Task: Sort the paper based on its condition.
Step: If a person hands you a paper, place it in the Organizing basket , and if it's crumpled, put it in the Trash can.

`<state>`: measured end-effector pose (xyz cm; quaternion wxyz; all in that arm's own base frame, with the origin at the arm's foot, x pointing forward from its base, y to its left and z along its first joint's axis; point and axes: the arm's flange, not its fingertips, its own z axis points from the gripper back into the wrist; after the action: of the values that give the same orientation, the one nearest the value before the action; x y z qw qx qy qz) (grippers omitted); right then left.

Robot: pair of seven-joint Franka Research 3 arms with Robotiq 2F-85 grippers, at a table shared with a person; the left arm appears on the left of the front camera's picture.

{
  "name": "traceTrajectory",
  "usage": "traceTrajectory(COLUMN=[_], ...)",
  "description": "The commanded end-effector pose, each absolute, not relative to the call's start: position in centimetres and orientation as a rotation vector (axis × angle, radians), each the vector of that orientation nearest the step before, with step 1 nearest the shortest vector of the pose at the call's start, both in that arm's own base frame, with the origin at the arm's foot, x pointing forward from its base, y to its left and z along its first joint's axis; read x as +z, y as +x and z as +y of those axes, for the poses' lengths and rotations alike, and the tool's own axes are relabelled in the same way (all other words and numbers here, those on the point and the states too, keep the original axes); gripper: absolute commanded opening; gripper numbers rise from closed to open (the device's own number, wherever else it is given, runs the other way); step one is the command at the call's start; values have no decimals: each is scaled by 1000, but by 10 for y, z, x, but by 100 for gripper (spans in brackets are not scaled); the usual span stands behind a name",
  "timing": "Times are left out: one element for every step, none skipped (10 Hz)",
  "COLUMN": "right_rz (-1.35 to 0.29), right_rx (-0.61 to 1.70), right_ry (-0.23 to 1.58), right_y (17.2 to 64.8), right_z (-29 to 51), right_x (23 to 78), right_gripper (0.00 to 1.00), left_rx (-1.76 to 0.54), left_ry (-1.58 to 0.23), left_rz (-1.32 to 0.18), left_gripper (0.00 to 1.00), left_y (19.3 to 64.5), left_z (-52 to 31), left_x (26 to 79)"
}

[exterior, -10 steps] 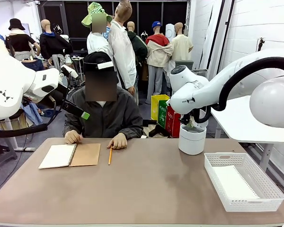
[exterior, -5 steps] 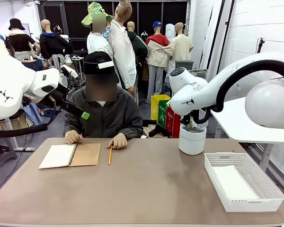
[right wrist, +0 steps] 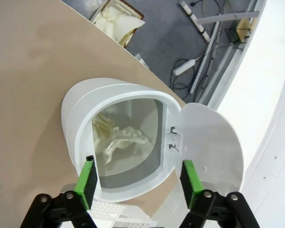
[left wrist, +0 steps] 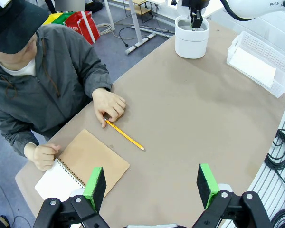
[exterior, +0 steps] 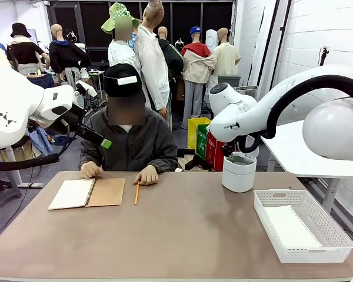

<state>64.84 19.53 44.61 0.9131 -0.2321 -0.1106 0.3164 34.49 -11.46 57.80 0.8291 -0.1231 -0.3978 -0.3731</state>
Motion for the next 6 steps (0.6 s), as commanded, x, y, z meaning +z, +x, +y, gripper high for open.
traceTrajectory(right_rz=[-231, -212, -204, -183, -156, -145], right_rx=[632, 643, 653, 659, 674, 669], right_ry=[-499, -487, -462, -444, -422, -409], right_y=[650, 648, 645, 642, 638, 634], right_z=[197, 198, 202, 207, 210, 213], right_x=[446, 449, 452, 455, 459, 462], right_gripper=[100, 100, 100, 100, 100, 100], left_rx=[-791, -791, -791, -791, -791, -791], left_ry=[-268, -268, -268, -268, -268, -268], left_rz=[-836, -836, -836, -836, -836, -836], left_gripper=[100, 100, 100, 100, 100, 100], left_y=[345, 345, 345, 345, 345, 345], left_z=[-113, -113, -113, -113, -113, -113], left_x=[579, 579, 579, 579, 579, 579])
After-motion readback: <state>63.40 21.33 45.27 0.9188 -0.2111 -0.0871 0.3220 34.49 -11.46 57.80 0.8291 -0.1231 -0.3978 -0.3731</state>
